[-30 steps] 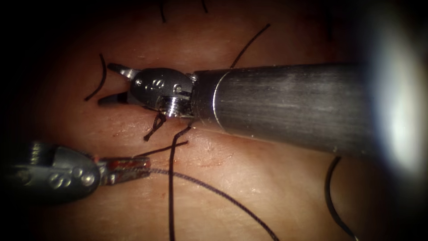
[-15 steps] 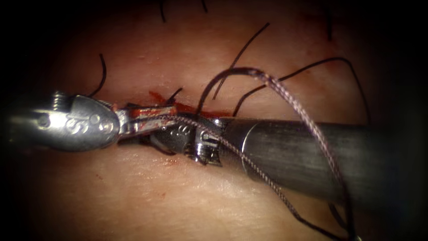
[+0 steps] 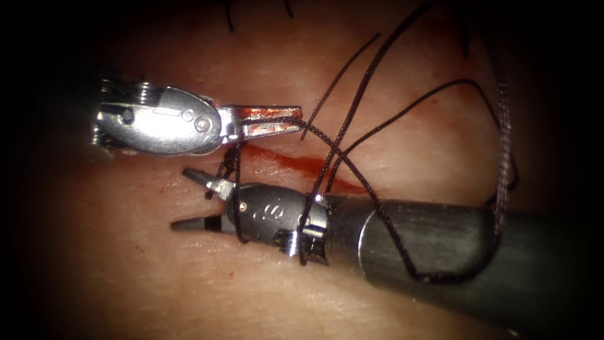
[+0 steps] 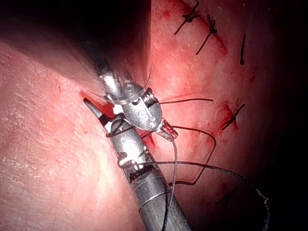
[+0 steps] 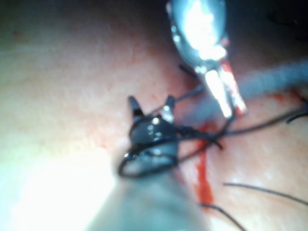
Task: Wound Closure
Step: Readjust and grab a longer section of the long end of the thread using the left gripper
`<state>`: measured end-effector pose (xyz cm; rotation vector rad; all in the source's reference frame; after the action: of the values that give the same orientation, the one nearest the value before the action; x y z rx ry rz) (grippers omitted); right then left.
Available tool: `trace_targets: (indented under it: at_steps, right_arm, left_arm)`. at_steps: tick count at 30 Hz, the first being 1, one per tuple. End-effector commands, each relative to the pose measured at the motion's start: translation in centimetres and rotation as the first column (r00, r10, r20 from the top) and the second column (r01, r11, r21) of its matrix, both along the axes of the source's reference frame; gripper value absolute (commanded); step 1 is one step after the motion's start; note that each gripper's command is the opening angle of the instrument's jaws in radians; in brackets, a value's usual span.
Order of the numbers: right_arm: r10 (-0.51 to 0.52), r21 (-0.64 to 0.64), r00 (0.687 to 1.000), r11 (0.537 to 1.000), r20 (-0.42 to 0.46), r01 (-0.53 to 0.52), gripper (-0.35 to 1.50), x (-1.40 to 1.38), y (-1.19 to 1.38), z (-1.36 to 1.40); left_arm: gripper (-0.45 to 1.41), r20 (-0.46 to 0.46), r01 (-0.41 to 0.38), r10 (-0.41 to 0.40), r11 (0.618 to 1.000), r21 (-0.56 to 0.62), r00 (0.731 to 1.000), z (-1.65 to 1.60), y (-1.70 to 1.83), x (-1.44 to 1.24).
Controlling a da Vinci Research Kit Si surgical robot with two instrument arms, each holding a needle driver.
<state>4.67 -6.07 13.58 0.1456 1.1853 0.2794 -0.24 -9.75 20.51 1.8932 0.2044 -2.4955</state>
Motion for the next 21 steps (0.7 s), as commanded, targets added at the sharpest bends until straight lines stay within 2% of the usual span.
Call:
trace_targets:
  at_steps: [1,6,15,18,21]
  right_arm:
    - [0.000,0.002,1.000,1.000,-0.004,0.000,1.03,0.04,-0.05,0.04]
    - [0.009,-0.004,1.000,1.000,-0.021,-0.009,1.01,-0.01,-0.07,0.01]
    - [0.049,-0.018,0.995,0.999,-0.084,-0.051,0.96,-0.08,-0.08,0.00]
    - [0.074,-0.029,0.990,0.997,-0.121,-0.078,0.86,-0.10,-0.09,0.00]
    - [0.087,-0.035,0.985,0.995,-0.146,-0.093,0.59,-0.14,-0.09,0.00]
  left_arm:
    - [-0.45,0.018,-0.009,0.009,1.000,0.011,1.000,0.12,-0.05,-0.05]
    - [-0.45,0.093,-0.072,0.070,0.997,0.021,0.993,0.48,-0.05,-0.03]
    - [-0.45,0.219,-0.194,0.192,0.981,-0.013,0.957,1.09,-0.08,0.00]
    - [-0.45,0.262,-0.217,0.215,0.976,-0.021,0.941,1.21,-0.09,-0.02]
    - [-0.45,0.298,-0.230,0.231,0.972,-0.038,0.926,1.30,-0.11,-0.04]
